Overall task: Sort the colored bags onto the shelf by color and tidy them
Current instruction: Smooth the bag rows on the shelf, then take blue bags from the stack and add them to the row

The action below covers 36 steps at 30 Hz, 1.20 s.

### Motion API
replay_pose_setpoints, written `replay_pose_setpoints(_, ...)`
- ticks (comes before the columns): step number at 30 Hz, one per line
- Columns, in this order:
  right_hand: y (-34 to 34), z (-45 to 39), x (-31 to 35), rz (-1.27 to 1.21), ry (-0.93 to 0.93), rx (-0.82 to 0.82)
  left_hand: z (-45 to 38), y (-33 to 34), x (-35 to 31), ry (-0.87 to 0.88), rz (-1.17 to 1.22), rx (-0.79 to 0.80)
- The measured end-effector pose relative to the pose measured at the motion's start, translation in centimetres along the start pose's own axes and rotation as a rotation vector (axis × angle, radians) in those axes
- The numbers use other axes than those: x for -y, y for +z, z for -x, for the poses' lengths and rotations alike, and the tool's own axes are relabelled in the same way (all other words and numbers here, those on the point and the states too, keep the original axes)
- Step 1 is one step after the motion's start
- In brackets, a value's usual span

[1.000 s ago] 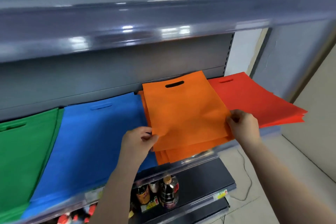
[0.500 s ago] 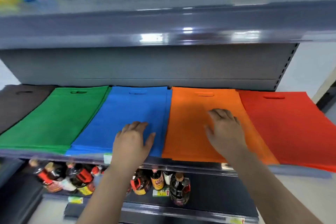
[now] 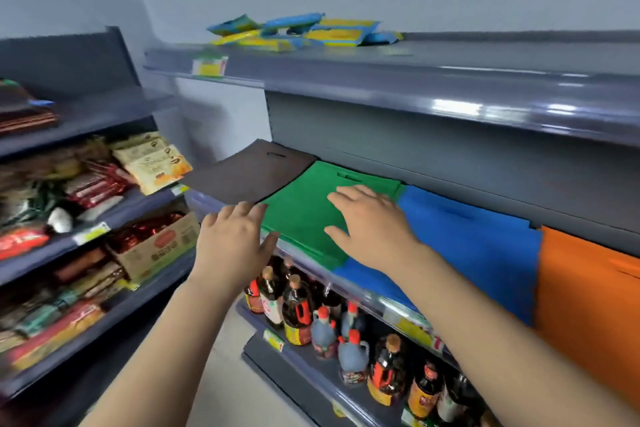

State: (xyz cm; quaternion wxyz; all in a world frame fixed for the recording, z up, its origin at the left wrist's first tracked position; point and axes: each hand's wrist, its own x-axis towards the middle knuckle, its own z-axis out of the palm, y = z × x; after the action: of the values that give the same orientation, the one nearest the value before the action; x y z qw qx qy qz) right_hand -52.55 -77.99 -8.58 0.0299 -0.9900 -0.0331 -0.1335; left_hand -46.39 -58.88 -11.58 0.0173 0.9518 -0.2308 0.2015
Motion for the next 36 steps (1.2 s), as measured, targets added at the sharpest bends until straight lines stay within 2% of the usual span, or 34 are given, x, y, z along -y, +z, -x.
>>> replay_pose_setpoints(3, 0.3, -4.9, 4.9, 0.006, -0.092, -0.021, -0.2, -0.8, 6.0, -0.097, -0.032, 0.0)
replay_pose_setpoints(11, 1.3, -15.9, 16.9, -0.038, -0.287, -0.045, 0.1, -3.3, 20.8, -0.257, -0.136, -0.127)
replay_pose_setpoints(16, 2.1, -21.5, 24.4, -0.098, -0.413, -0.102, 0.8, -5.1, 29.1, -0.397, -0.232, -0.106)
replay_pose_setpoints(26, 4.4, -32.4, 35.6, -0.155, -0.65, -0.147, 0.4, -6.8, 40.1, -0.632, -0.341, -0.084)
replay_pose_setpoints(36, 7.2, -44.1, 42.1, -0.199, -0.819, -0.13, -3.7, -5.0, 48.3, -0.845, -0.39, -0.061)
